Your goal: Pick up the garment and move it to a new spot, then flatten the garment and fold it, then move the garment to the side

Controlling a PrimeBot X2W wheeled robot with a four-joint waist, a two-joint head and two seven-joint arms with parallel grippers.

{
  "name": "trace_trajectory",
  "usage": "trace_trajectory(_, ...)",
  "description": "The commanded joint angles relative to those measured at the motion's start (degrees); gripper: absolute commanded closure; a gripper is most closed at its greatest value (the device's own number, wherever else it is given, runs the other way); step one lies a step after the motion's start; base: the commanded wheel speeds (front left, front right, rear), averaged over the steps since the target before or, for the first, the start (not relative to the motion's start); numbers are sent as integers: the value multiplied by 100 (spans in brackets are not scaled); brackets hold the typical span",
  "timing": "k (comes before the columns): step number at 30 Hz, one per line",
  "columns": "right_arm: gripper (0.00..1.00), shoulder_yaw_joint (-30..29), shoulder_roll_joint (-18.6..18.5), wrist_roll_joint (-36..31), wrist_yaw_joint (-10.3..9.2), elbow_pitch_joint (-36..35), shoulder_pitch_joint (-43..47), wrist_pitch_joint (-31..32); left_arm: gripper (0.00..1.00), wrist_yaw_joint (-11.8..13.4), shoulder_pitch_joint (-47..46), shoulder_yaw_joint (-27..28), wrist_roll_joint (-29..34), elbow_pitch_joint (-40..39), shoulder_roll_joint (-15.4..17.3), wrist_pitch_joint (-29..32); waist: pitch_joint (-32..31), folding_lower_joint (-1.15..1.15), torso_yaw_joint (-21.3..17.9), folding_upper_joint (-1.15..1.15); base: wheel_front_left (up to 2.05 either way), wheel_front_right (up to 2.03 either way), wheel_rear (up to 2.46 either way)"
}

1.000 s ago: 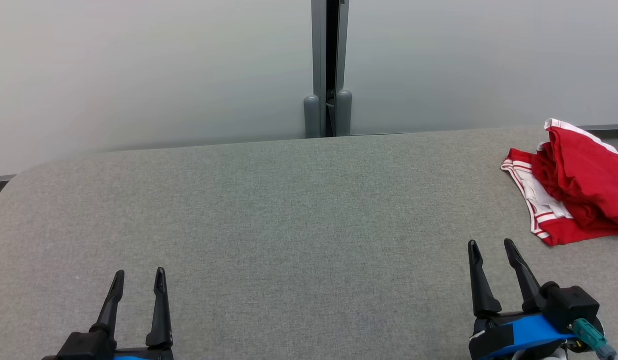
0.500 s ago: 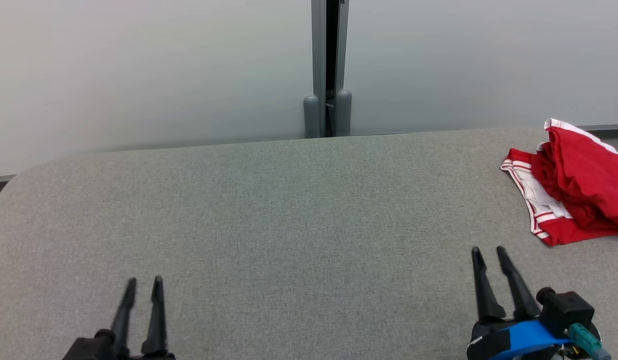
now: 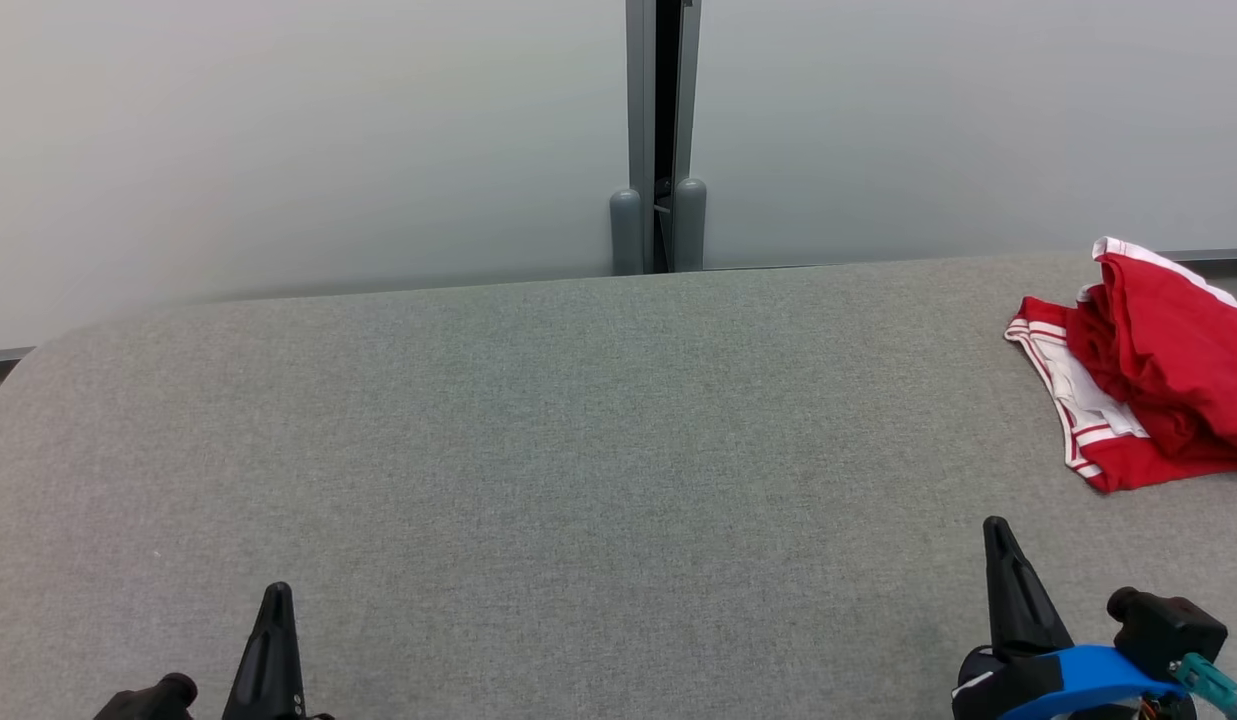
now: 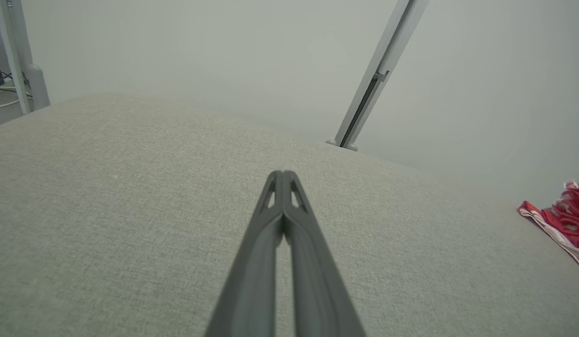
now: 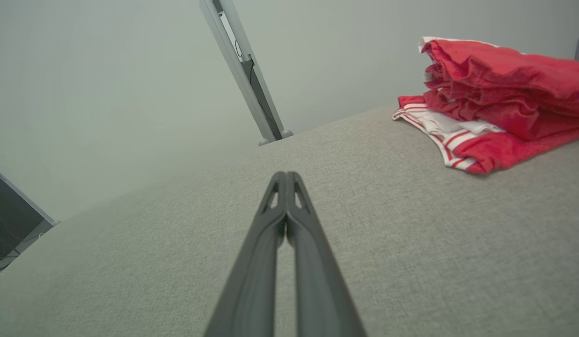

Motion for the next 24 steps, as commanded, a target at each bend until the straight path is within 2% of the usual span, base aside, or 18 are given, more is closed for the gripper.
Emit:
trace_trajectory(1,100,-36,10,260,0,-117,-114,52,100,-30,-178,49,-250,-82,38,55,1,0,3,0,0,0,0)
trace_trajectory(24,100,-201,33,2373,0,-204,-213,584,100,-155,-386,208,-2349,-48,57,576,22,0,38,0,0,0,0)
